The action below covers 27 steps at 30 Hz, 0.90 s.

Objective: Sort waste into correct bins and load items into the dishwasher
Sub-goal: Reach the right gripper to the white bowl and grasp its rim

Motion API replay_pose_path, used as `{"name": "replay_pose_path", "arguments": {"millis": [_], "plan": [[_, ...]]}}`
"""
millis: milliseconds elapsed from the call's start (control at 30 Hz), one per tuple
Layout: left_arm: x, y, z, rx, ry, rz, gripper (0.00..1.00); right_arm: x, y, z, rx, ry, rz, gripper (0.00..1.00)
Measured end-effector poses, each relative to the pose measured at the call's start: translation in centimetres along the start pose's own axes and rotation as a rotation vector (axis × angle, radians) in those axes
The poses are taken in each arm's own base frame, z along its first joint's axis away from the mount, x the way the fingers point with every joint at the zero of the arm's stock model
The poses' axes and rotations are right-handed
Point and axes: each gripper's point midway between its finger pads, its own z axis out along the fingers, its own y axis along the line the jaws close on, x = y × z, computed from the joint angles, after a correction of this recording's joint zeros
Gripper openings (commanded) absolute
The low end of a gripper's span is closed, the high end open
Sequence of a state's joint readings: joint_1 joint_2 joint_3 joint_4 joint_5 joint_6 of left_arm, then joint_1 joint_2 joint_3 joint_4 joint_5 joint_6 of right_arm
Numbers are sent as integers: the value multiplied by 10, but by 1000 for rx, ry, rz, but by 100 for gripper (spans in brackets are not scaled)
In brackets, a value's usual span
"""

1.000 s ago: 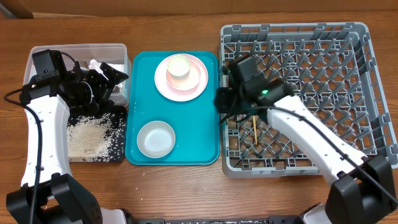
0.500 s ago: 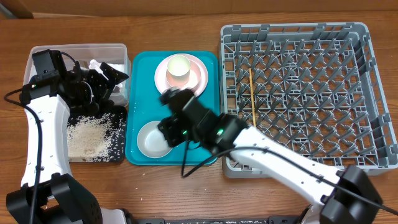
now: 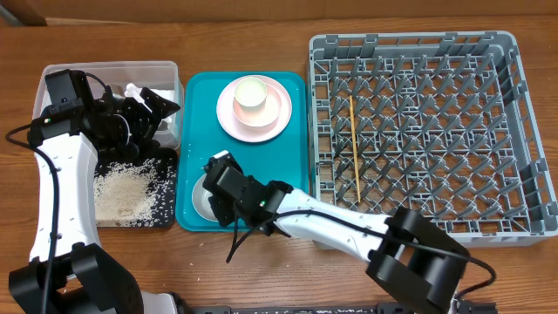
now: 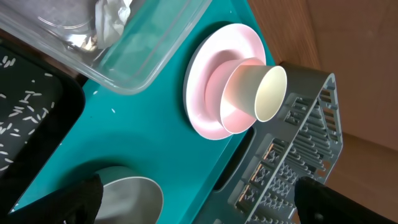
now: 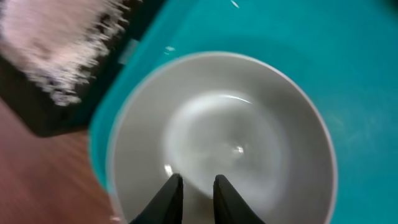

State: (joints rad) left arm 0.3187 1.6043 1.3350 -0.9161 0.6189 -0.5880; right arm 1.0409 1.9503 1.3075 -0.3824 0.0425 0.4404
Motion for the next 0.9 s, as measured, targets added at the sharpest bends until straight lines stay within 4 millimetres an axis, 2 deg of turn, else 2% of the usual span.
{"name": "replay_pose_path", "arguments": {"millis": [233, 633, 767, 900], "plan": [[0, 0, 0, 0, 1, 0, 100, -2, -37, 3, 90, 19, 44, 15], [0, 0, 0, 0, 0, 0, 100, -9, -84, -4, 280, -14, 65, 15], [0, 0, 0, 0, 0, 0, 100, -18, -105, -9, 366, -55, 76, 19], [0, 0, 0, 0, 0, 0, 100, -22, -116, -12, 400, -67, 87, 24]]}}
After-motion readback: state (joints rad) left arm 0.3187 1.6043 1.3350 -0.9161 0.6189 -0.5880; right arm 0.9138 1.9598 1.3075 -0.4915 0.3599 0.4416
